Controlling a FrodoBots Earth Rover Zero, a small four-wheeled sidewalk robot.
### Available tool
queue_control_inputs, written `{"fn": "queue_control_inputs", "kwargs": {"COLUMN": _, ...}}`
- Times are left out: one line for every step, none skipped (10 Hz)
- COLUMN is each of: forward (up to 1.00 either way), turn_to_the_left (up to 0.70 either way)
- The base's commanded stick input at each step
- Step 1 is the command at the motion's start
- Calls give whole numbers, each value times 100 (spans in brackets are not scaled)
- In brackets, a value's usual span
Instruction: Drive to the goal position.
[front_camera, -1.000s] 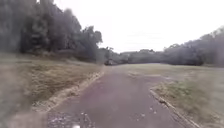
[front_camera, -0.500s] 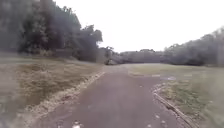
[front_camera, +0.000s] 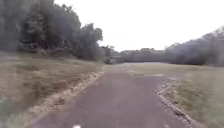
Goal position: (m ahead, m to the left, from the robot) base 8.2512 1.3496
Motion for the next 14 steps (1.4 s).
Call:
{"fn": "queue_control_inputs", "kwargs": {"forward": 45, "turn_to_the_left": 0}}
{"fn": "queue_control_inputs", "kwargs": {"forward": 45, "turn_to_the_left": 0}}
{"fn": "queue_control_inputs", "kwargs": {"forward": 45, "turn_to_the_left": 0}}
{"fn": "queue_control_inputs", "kwargs": {"forward": 45, "turn_to_the_left": 0}}
{"fn": "queue_control_inputs", "kwargs": {"forward": 45, "turn_to_the_left": 0}}
{"fn": "queue_control_inputs", "kwargs": {"forward": 45, "turn_to_the_left": 0}}
{"fn": "queue_control_inputs", "kwargs": {"forward": 45, "turn_to_the_left": 0}}
{"fn": "queue_control_inputs", "kwargs": {"forward": 45, "turn_to_the_left": 0}}
{"fn": "queue_control_inputs", "kwargs": {"forward": 45, "turn_to_the_left": 0}}
{"fn": "queue_control_inputs", "kwargs": {"forward": 45, "turn_to_the_left": -2}}
{"fn": "queue_control_inputs", "kwargs": {"forward": 45, "turn_to_the_left": -11}}
{"fn": "queue_control_inputs", "kwargs": {"forward": 45, "turn_to_the_left": -20}}
{"fn": "queue_control_inputs", "kwargs": {"forward": 45, "turn_to_the_left": -27}}
{"fn": "queue_control_inputs", "kwargs": {"forward": 45, "turn_to_the_left": -27}}
